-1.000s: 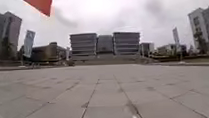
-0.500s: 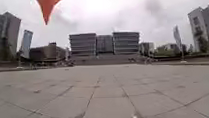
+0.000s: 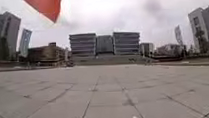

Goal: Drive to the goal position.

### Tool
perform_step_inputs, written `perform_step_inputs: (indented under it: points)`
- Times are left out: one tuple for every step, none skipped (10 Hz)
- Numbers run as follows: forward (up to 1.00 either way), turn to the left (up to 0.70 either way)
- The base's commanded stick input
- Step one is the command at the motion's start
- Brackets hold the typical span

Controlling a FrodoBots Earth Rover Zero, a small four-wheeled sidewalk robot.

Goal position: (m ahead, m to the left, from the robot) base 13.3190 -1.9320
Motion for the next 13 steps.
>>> perform_step_inputs:
  points:
    - [0.70, 0.01]
    - [0.70, 0.01]
    - [0.70, 0.01]
    - [0.70, 0.01]
    - [0.70, 0.08]
    - [0.70, 0.14]
    - [0.70, 0.14]
    - [0.70, 0.14]
    - [0.70, 0.14]
    - [0.70, 0.14]
    - [0.70, 0.14]
    - [0.70, 0.14]
    - [0.70, 0.03]
